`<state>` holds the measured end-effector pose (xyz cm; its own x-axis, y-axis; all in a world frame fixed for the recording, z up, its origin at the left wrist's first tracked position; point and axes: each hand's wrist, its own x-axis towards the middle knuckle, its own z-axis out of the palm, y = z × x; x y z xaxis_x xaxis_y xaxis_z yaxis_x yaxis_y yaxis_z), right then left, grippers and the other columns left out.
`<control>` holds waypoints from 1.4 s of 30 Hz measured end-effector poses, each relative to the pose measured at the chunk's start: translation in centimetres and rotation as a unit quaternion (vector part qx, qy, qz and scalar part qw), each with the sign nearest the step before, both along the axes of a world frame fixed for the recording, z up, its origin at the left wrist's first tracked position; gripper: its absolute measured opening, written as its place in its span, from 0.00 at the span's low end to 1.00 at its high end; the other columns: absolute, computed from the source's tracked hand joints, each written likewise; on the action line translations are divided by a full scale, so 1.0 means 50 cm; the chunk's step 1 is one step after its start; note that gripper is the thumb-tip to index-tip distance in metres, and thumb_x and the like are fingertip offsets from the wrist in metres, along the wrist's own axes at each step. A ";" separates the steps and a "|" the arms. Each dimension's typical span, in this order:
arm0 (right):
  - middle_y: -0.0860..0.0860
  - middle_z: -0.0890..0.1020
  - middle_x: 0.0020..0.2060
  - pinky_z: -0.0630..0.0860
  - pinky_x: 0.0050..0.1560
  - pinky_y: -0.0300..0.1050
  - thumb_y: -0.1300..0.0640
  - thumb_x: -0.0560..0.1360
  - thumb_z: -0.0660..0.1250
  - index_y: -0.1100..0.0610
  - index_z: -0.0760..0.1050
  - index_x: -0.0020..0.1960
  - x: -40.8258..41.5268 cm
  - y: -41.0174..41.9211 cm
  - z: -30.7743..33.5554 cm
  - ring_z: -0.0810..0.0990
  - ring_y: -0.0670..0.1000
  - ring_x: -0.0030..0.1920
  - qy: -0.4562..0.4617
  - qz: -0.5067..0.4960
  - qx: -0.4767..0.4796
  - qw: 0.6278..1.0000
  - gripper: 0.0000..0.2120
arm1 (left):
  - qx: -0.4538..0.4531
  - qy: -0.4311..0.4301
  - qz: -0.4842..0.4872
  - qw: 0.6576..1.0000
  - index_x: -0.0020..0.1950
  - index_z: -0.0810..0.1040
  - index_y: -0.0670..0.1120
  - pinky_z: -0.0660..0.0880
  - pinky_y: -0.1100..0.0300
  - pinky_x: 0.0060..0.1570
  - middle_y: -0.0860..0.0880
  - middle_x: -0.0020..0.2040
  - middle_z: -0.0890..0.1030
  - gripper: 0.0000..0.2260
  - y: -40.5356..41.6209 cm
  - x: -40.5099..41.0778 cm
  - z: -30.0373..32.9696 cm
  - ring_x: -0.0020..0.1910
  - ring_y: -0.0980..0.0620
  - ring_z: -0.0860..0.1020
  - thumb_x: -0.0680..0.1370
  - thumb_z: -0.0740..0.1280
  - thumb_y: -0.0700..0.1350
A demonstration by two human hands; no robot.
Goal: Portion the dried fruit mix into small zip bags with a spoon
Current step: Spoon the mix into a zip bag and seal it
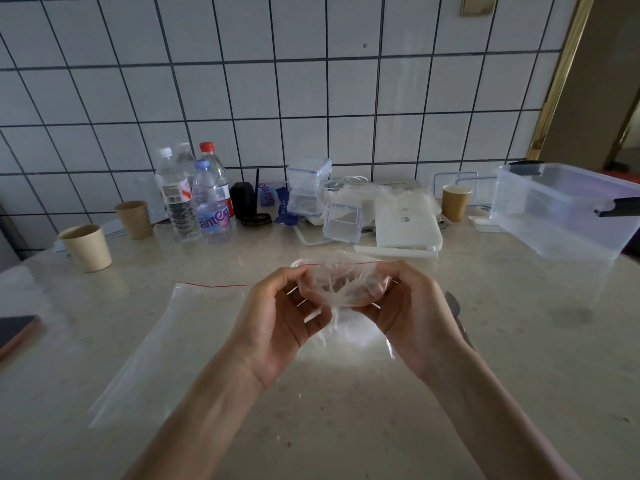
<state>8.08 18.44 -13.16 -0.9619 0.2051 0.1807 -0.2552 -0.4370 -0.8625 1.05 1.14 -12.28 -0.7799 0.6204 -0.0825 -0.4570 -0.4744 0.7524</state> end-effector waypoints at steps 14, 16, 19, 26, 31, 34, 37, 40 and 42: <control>0.53 0.88 0.49 0.81 0.54 0.43 0.55 0.81 0.59 0.56 0.88 0.48 0.008 0.009 0.000 0.86 0.49 0.51 0.062 0.079 0.019 0.995 0.18 | 0.025 0.081 -0.066 0.994 0.56 0.86 0.40 0.81 0.55 0.49 0.42 0.51 0.83 0.15 -0.018 -0.008 -0.011 0.48 0.49 0.82 0.73 0.71 0.46; 0.58 0.86 0.52 0.80 0.57 0.46 0.53 0.78 0.69 0.63 0.84 0.50 0.008 0.009 0.003 0.84 0.55 0.53 0.064 0.048 0.041 0.996 0.12 | -0.007 0.149 -0.051 0.987 0.60 0.85 0.41 0.81 0.57 0.51 0.42 0.55 0.83 0.18 -0.018 -0.008 -0.014 0.52 0.48 0.82 0.70 0.75 0.44; 0.67 0.83 0.51 0.80 0.57 0.50 0.60 0.70 0.78 0.74 0.75 0.54 0.010 0.007 0.000 0.83 0.60 0.52 0.041 -0.012 0.084 0.996 0.22 | -0.056 0.193 0.040 0.979 0.57 0.81 0.39 0.82 0.59 0.49 0.40 0.53 0.84 0.20 -0.009 0.000 -0.016 0.52 0.46 0.83 0.66 0.78 0.36; 0.57 0.85 0.37 0.81 0.41 0.48 0.66 0.76 0.71 0.54 0.83 0.36 -0.006 -0.014 -0.019 0.83 0.54 0.38 -0.047 -0.168 0.134 0.976 0.12 | -0.156 0.271 0.246 0.917 0.46 0.80 0.41 0.82 0.61 0.37 0.47 0.40 0.85 0.06 0.016 0.006 -0.031 0.38 0.53 0.84 0.76 0.73 0.31; 0.55 0.82 0.37 0.80 0.31 0.44 0.72 0.73 0.71 0.61 0.77 0.46 -0.006 -0.011 -0.019 0.82 0.52 0.32 -0.073 -0.232 0.132 0.961 0.08 | -0.181 0.297 0.304 0.887 0.45 0.79 0.44 0.84 0.56 0.36 0.50 0.40 0.83 0.07 0.007 -0.006 -0.037 0.39 0.53 0.83 0.77 0.72 0.32; 0.56 0.81 0.40 0.79 0.29 0.44 0.70 0.74 0.72 0.62 0.77 0.50 -0.005 -0.004 -0.013 0.82 0.50 0.30 -0.089 -0.259 0.127 0.953 0.08 | -0.233 0.330 0.330 0.853 0.47 0.79 0.46 0.83 0.56 0.34 0.51 0.42 0.83 0.06 -0.006 -0.018 -0.042 0.41 0.52 0.84 0.78 0.75 0.41; 0.57 0.80 0.37 0.79 0.27 0.44 0.68 0.75 0.73 0.65 0.76 0.50 -0.003 -0.004 -0.014 0.82 0.50 0.29 -0.094 -0.269 0.132 0.949 0.07 | -0.255 0.310 0.334 0.853 0.46 0.78 0.44 0.84 0.50 0.34 0.47 0.40 0.84 0.07 -0.004 -0.018 -0.044 0.41 0.45 0.86 0.78 0.75 0.44; 0.59 0.82 0.37 0.81 0.30 0.47 0.67 0.75 0.74 0.66 0.78 0.49 0.001 -0.005 -0.011 0.84 0.55 0.32 -0.090 -0.255 0.110 0.957 0.06 | -0.216 0.249 0.302 0.895 0.48 0.79 0.42 0.84 0.54 0.35 0.45 0.40 0.86 0.05 0.000 -0.017 -0.043 0.42 0.46 0.88 0.79 0.74 0.40; 0.58 0.85 0.36 0.82 0.33 0.47 0.65 0.75 0.75 0.64 0.81 0.47 0.005 -0.002 -0.008 0.86 0.55 0.35 -0.091 -0.232 0.095 0.964 0.03 | -0.195 0.205 0.267 0.921 0.50 0.81 0.41 0.84 0.58 0.38 0.46 0.43 0.88 0.02 -0.003 -0.018 -0.042 0.45 0.48 0.88 0.80 0.73 0.38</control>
<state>8.32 18.33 -13.59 -0.7934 0.6015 0.0940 -0.2220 -0.1421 -0.9646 0.16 0.98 -14.37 -0.9805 0.1246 0.1521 0.1242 -0.2070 0.9704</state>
